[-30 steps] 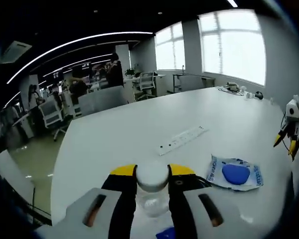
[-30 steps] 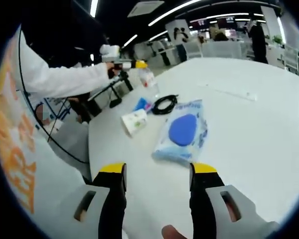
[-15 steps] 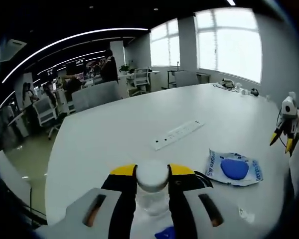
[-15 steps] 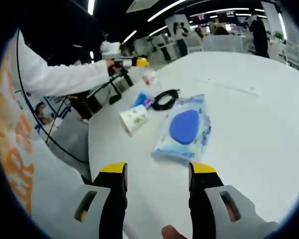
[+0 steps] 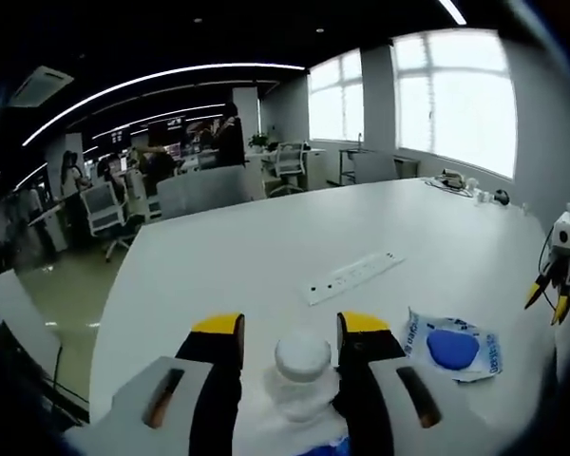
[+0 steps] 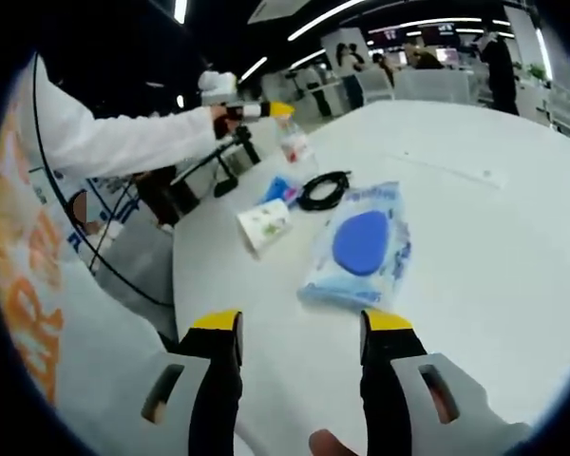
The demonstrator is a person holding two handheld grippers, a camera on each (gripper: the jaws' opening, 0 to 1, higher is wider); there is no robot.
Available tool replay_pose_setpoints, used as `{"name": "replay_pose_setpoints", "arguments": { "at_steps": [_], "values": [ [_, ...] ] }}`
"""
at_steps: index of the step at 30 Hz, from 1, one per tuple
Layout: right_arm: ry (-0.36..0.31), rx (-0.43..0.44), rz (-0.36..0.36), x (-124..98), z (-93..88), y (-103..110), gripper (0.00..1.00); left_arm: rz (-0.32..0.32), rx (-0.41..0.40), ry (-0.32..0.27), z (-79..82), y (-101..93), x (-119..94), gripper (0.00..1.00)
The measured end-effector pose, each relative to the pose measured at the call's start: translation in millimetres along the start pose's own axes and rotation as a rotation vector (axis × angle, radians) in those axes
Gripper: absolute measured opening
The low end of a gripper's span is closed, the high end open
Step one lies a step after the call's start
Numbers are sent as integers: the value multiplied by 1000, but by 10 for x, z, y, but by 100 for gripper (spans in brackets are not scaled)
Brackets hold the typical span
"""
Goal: Arrange the tabletop items into an orderly group along one side of the table until the central work area is clear of visible clutter.
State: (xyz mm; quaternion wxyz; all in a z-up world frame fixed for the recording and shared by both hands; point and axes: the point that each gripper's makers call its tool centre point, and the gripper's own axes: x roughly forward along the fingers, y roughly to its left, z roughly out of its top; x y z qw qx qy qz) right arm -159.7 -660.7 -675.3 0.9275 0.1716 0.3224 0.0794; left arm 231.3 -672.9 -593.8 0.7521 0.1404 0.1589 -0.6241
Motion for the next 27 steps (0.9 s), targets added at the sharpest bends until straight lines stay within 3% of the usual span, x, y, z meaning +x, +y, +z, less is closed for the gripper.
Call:
{"name": "replay_pose_setpoints", "arguments": {
  "at_steps": [5,12,16,19,21,23,27],
  "values": [
    [-20,-14,-10,-64,-5,45,48,16,-13,8,39,-101,-102,49],
    [-45,-7,-15,-161,-90,143,46,196,-182,35,-59,-95,-158,45],
    [-68,-9,-43,-241,-124,168,45,204,-196,39,-115,-199,-64,48],
    [-99,2,-48,-314,-103,184,45,277,-209,54,-160,-130,-34,37],
    [-105,8,-54,-334,-97,160,45,311,-243,54,-181,-82,-41,23],
    [-106,9,-70,-351,-93,116,45,340,-281,41,-198,-11,-52,21],
    [-129,28,-84,-369,-44,52,45,271,-207,65,-190,-96,-40,20]
  ]
}}
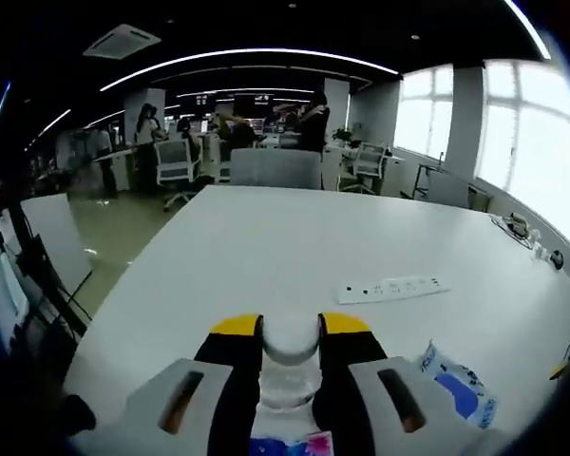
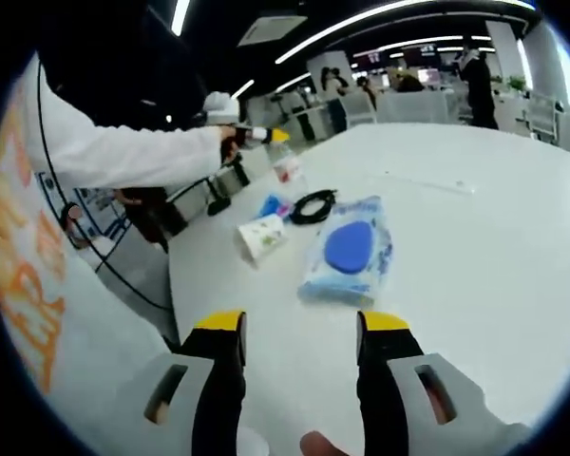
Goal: Arrange the tabletop items into an orderly group along one side of the table until the central work area is clear of visible clutter.
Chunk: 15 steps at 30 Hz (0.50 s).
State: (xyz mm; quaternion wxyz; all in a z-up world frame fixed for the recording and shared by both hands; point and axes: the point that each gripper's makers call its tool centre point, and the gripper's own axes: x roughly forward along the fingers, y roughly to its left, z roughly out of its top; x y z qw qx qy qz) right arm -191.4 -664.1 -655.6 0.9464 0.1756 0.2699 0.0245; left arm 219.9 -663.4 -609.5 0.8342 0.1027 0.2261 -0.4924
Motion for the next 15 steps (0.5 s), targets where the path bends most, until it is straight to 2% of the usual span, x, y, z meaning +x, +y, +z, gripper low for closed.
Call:
{"name": "replay_pose_setpoints", "arguments": {
  "at_steps": [3,9,15],
  "values": [
    [-7,13,2,18,15,-2,45,-34,21,20,-8,-22,-33,20],
    [3,9,19,65,-5,40,45,-64,68,46,-36,22,-86,20],
    [12,11,27,75,-28,47,45,-70,80,49,-34,72,-86,20]
  ]
}}
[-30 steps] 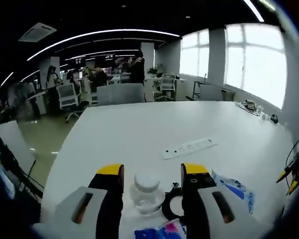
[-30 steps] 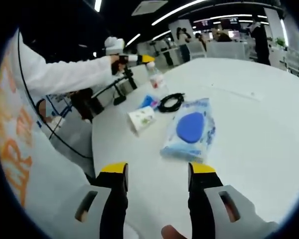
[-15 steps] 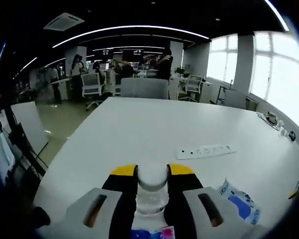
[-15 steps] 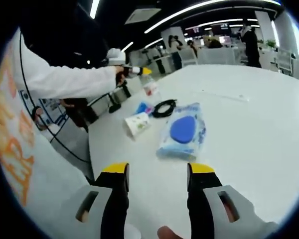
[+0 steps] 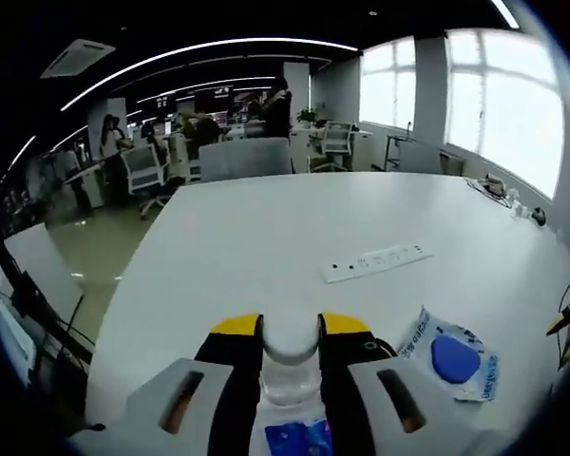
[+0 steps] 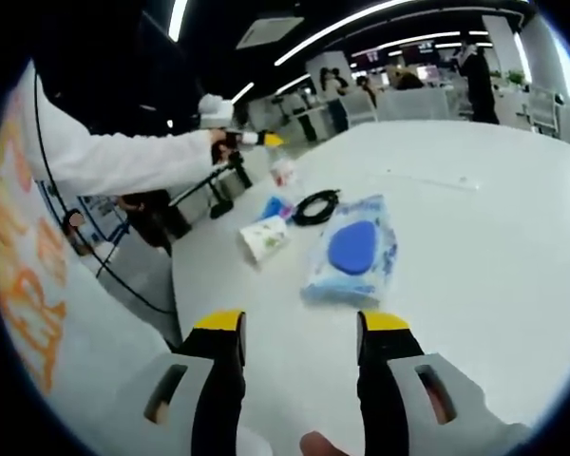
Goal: Arrange the tabletop items into an orderly group along one side of the table until the central work area is clear of visible clutter.
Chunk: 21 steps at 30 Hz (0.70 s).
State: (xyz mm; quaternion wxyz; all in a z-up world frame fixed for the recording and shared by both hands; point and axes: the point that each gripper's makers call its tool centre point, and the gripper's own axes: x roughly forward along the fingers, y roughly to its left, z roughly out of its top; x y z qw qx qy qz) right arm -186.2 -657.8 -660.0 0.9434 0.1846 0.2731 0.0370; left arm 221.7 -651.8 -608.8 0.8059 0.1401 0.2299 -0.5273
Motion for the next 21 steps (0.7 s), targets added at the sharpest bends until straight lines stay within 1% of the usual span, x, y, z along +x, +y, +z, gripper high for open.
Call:
{"name": "replay_pose_setpoints", "arguments": {
  "at_steps": [3,4,6,8,9,10,11,12,14,16,18,21],
  "values": [
    [-1,7,0,-3,1,-8,46,-1,-33,-11,-19,-2,-17,21],
    [-2,7,-2,-3,3,-14,46,-7,-30,-14,-20,-6,-21,21],
    [-3,8,-3,-6,9,-18,46,5,-5,-12,-28,10,-24,21],
    [-8,7,-5,-14,30,-27,46,17,16,-7,-36,7,-44,32],
    [-10,6,-6,-19,42,-31,46,22,17,-12,-24,6,-60,39],
    [-11,5,-6,-24,53,-33,46,27,5,-30,4,6,-91,47],
    [-13,2,-8,-31,69,-37,46,24,-4,-40,19,-6,-111,51],
    [-13,0,-9,-38,79,-39,46,15,-7,-50,29,-35,-145,53],
    [-17,-4,-12,-51,103,-51,46,6,-4,-57,37,-92,-211,50],
    [-19,-8,-12,-57,120,-66,46,5,-10,-83,73,-130,-293,51],
    [-17,-14,-14,-63,129,-78,46,0,-23,-101,92,-236,-426,51],
    [-15,-12,-18,-76,143,-106,46,-2,-5,-111,63,-313,-545,52]
  ]
}}
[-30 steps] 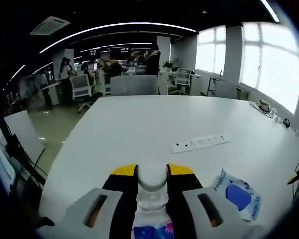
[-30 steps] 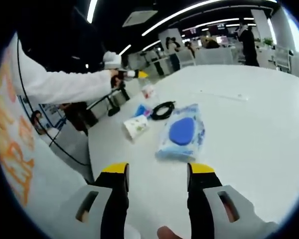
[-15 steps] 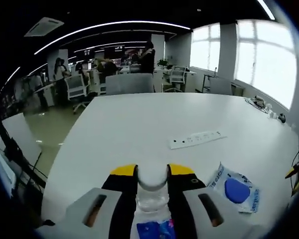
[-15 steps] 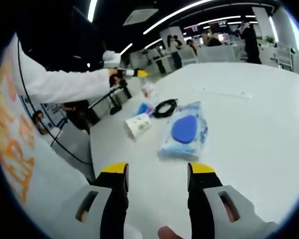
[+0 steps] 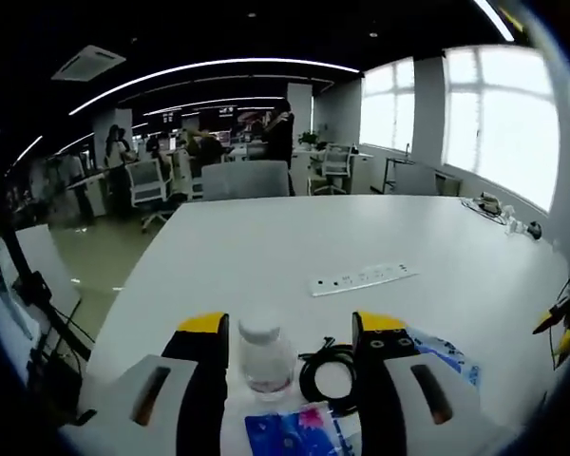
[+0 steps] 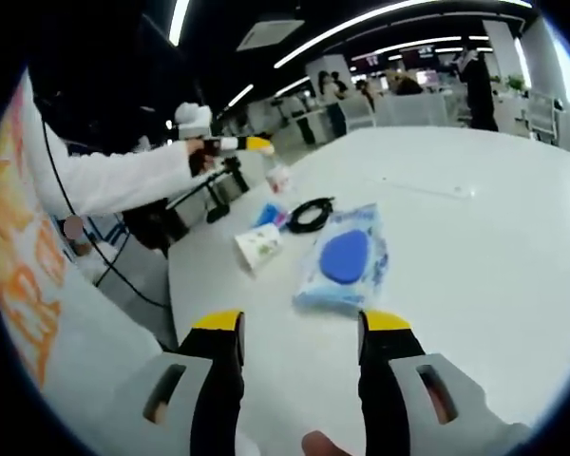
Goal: Arrange the tabletop items into an orderly group along one side of the table until the central work area is clear of visible clutter.
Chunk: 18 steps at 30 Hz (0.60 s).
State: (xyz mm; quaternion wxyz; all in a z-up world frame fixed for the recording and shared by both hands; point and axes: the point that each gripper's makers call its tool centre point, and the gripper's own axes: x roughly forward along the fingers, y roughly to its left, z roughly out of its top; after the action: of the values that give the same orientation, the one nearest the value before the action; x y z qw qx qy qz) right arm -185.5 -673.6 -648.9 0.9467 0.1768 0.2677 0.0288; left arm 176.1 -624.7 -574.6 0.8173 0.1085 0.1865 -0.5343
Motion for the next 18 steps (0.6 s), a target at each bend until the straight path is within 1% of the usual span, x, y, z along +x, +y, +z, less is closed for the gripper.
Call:
{"name": "replay_pose_setpoints", "arguments": {
  "at_steps": [2,5,7,10,14,18],
  "values": [
    [1,3,-5,-9,2,-37,46,-6,12,5,-54,-57,-88,53],
    [-2,16,-14,-9,10,-112,46,-14,7,5,-137,-155,-226,53],
    [-2,27,-18,2,17,-155,46,-13,-13,1,-180,-197,-292,54],
    [-17,42,-19,-5,81,-190,46,-4,-75,-36,-208,-281,-429,56],
    [-37,31,-24,-33,166,-195,46,9,-111,-50,-308,-343,-554,56],
    [-47,37,-29,-50,127,-195,46,25,-146,-56,-393,-366,-627,56]
  ]
}}
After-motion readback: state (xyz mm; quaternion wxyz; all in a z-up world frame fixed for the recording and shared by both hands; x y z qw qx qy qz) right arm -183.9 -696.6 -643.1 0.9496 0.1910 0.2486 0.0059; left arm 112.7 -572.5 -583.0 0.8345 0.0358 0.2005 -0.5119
